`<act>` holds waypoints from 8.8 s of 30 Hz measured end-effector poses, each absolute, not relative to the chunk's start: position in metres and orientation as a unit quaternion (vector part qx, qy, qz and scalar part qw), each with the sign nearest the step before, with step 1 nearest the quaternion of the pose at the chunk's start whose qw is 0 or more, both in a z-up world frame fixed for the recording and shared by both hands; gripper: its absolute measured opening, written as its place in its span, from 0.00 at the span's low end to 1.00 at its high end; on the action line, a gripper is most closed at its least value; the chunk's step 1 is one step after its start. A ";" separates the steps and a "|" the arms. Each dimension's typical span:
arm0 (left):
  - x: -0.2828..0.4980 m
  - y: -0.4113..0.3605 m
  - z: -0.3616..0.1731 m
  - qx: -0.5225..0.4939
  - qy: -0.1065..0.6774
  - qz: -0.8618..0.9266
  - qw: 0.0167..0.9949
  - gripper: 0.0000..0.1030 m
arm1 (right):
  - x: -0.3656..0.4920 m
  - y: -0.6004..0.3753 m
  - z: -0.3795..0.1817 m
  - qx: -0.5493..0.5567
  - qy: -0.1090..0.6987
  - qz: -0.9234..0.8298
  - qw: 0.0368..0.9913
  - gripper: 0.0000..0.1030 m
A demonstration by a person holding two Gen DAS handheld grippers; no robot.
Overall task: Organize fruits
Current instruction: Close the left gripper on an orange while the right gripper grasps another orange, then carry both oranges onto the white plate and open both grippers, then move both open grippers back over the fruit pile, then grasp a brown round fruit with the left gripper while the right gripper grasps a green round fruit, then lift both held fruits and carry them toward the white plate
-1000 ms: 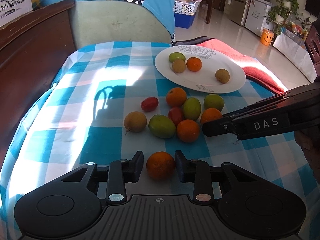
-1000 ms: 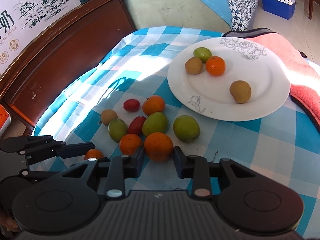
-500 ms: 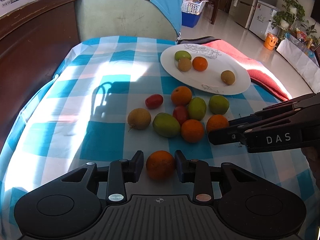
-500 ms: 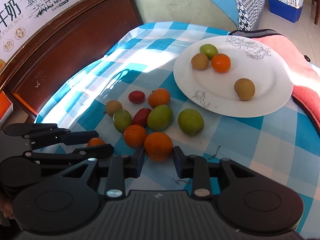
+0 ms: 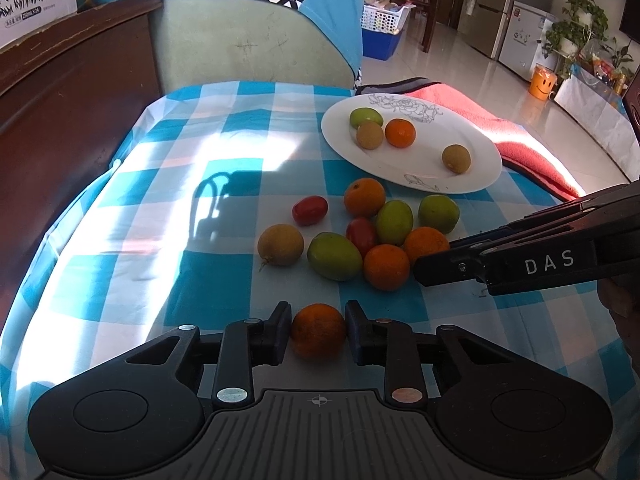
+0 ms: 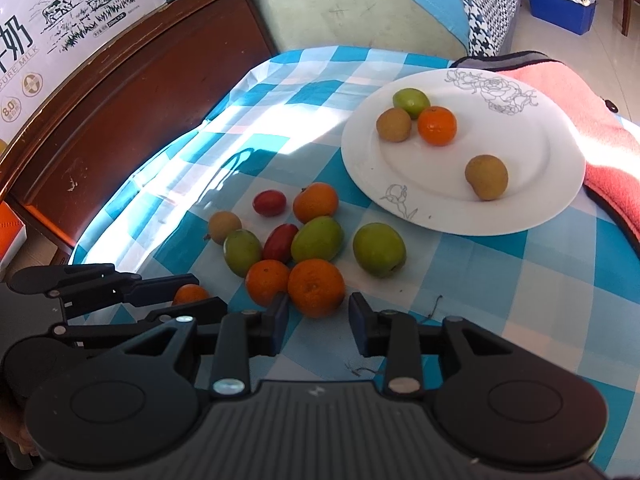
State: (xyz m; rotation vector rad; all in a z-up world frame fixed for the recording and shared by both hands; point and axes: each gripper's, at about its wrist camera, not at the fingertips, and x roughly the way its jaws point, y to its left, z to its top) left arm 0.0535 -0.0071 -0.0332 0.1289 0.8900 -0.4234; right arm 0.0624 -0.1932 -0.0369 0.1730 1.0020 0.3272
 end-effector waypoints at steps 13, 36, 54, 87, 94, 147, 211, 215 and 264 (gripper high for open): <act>0.060 -0.005 -0.025 0.049 0.415 -0.188 0.889 0.25 | 0.062 -0.188 -0.036 0.062 0.469 0.156 0.867 0.31; 0.092 -0.032 0.021 0.036 0.349 -0.232 0.907 0.26 | 0.073 -0.230 0.030 0.060 0.396 0.128 0.907 0.31; 0.090 -0.027 0.018 0.067 0.382 -0.265 0.883 0.27 | 0.096 -0.267 0.026 0.094 0.407 0.088 0.904 0.31; 0.052 -0.020 -0.013 0.090 0.421 -0.264 0.863 0.27 | 0.098 -0.265 0.022 0.101 0.418 0.086 0.899 0.31; 0.082 -0.047 0.012 0.072 0.371 -0.267 0.886 0.27 | 0.105 -0.276 0.025 0.107 0.413 0.084 0.900 0.31; 0.118 -0.018 0.022 0.043 0.395 -0.203 0.895 0.52 | 0.092 -0.255 0.014 0.099 0.429 0.090 0.894 0.38; 0.130 0.011 -0.028 -0.072 0.479 -0.180 0.856 0.38 | 0.083 -0.205 -0.037 0.035 0.456 0.143 0.878 0.34; 0.131 0.018 -0.027 -0.087 0.484 -0.176 0.853 0.27 | 0.082 -0.205 -0.037 0.034 0.458 0.148 0.876 0.29; 0.107 -0.012 0.002 0.051 0.393 -0.185 0.899 0.23 | 0.075 -0.204 -0.009 0.038 0.435 0.166 0.884 0.28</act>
